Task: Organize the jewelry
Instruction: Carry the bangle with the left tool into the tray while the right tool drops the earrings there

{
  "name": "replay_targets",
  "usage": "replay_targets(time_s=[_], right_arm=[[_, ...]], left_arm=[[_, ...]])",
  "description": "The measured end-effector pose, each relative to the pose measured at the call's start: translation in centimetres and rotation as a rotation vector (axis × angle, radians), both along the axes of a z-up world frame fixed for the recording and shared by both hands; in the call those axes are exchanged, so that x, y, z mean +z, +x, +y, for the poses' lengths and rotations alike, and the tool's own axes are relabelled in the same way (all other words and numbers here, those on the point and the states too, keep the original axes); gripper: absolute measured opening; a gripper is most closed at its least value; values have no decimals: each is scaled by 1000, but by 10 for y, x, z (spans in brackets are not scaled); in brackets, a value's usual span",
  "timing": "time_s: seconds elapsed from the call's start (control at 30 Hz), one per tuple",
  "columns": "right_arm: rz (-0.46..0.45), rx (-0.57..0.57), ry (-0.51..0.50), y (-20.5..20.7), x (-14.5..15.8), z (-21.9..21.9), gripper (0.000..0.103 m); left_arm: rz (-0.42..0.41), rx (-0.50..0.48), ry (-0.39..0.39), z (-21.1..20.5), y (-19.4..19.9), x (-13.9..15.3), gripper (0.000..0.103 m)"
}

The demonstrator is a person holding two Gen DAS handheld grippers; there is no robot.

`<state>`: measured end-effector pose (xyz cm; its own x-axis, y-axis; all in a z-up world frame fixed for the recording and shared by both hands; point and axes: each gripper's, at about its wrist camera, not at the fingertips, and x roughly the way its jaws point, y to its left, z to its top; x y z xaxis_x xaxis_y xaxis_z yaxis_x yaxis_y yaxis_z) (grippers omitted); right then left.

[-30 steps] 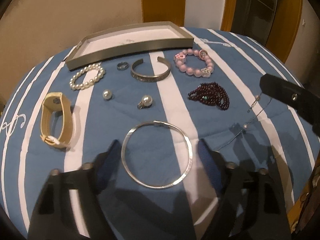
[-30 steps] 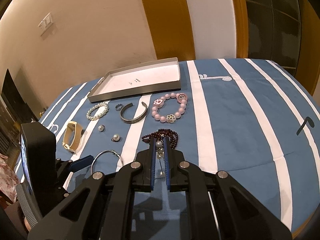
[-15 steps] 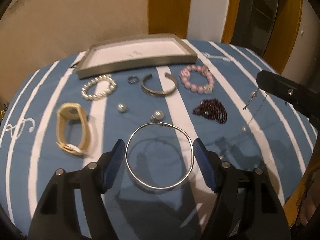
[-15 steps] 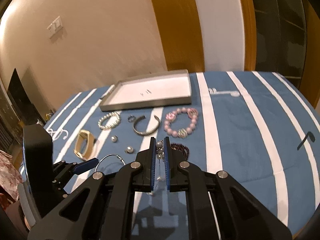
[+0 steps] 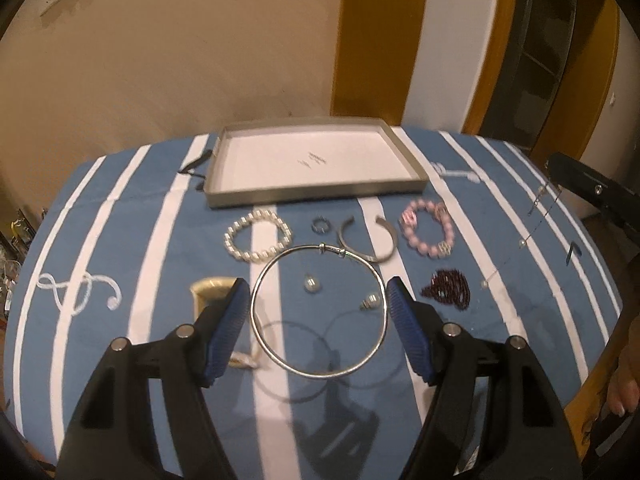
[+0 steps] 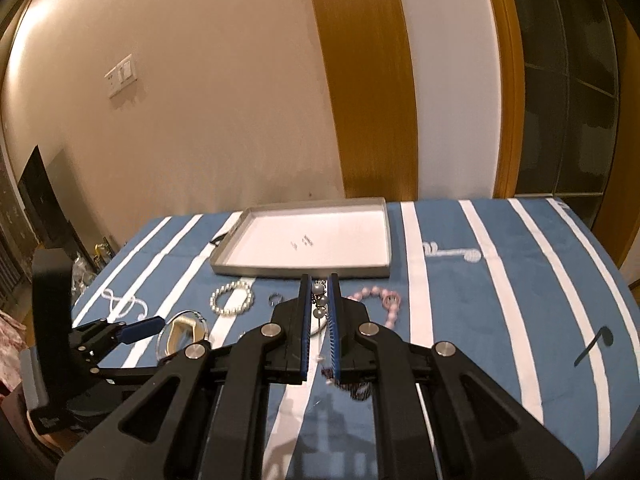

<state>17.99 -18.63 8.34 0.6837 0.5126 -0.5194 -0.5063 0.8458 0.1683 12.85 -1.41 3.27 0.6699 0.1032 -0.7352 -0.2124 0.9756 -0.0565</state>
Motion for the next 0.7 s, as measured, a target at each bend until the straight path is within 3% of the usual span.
replay_targets(time_s=[0.2,0.43,0.6,0.7], right_arm=[[-45,10,-18,21,28,15,8],[-95,12,-62,73,61,47,8],[-82,10,-64,120,64,68,8],[-26,6,-41,159,46,82,8]], left_arm=[[-26,18,1,25,16,26,70],[-64,30,14,55,52,59,70],[-78,28,47,73,95,66,70],[-75,41,34,87,121,57,70]])
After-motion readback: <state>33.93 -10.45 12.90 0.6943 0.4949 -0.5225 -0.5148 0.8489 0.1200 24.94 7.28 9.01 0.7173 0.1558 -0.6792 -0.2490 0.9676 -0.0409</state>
